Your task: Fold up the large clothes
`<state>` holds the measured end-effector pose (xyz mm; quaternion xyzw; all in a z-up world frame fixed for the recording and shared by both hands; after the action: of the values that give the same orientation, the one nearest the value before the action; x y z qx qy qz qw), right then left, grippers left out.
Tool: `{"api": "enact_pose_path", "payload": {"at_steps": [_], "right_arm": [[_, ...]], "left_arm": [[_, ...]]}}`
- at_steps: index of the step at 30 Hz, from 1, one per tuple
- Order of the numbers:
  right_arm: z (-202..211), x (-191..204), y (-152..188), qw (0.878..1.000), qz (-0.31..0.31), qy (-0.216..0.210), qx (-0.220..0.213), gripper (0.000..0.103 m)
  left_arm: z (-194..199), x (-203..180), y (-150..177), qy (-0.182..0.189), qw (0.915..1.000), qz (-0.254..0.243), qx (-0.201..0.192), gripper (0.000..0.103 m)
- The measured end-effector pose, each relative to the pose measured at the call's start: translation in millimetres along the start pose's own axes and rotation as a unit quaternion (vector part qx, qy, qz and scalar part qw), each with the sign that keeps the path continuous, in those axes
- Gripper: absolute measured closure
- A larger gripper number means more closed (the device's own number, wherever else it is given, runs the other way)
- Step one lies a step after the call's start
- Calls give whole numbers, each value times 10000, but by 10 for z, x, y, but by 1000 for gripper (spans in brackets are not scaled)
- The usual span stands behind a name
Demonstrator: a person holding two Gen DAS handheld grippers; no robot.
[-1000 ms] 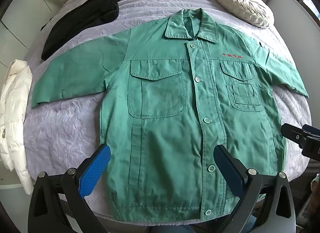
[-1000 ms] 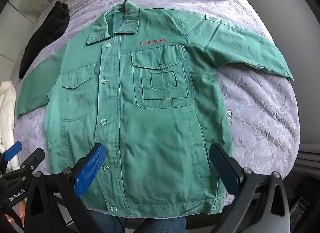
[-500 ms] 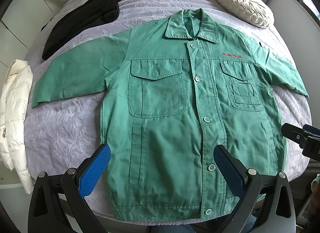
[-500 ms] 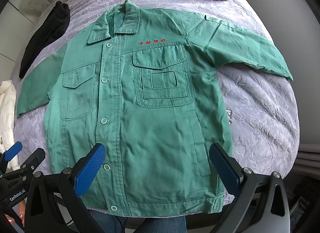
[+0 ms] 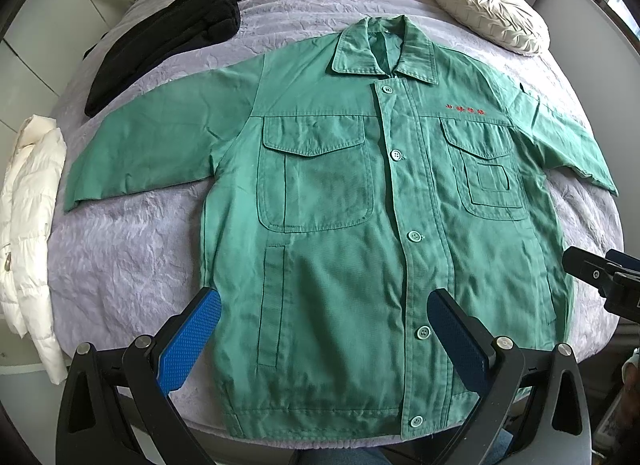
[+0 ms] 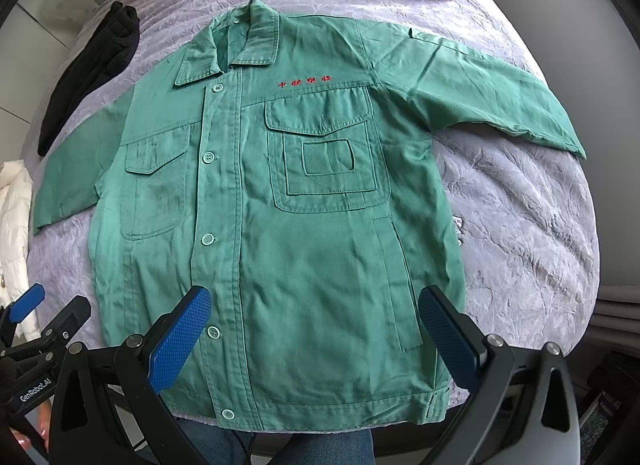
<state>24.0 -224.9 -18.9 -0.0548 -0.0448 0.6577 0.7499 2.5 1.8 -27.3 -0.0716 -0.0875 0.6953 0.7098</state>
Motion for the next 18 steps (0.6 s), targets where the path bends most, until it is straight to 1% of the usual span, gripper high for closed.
{"api": "enact_pose_path", "payload": {"at_steps": [8,11,14,16,18], "right_arm": [[6,13,8,10000,25,10,-7,0],[14,28,6,10000,40,11,-29,0],[27,37,13,10000,47,13,-45,0],[33,38,15,10000,51,16,-44,0],[34,35,15,10000,48,18,-45,0]], "left_arm": [[-12,3,8,112,9998,42,168,0],[1,11,-3,-132,9997,-19,-194,0],[-2,16,-5,-141,9997,-22,-220,0],[6,17,-8,-236,9992,-37,-333,0],[6,15,-7,-250,9992,-36,-325,0]]}}
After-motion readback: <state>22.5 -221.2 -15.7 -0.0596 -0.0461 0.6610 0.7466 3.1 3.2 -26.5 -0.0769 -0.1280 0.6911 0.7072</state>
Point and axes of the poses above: each gripper's, at about its wrist camera, not at the fingertips, and z roughly against the way its jaws point, x to its left, y to its underside, the point moved 3 cm from there along -z, roughly the way its jaws point, and after that the axes turned 1 degree about -y, right-handed, at the moved point
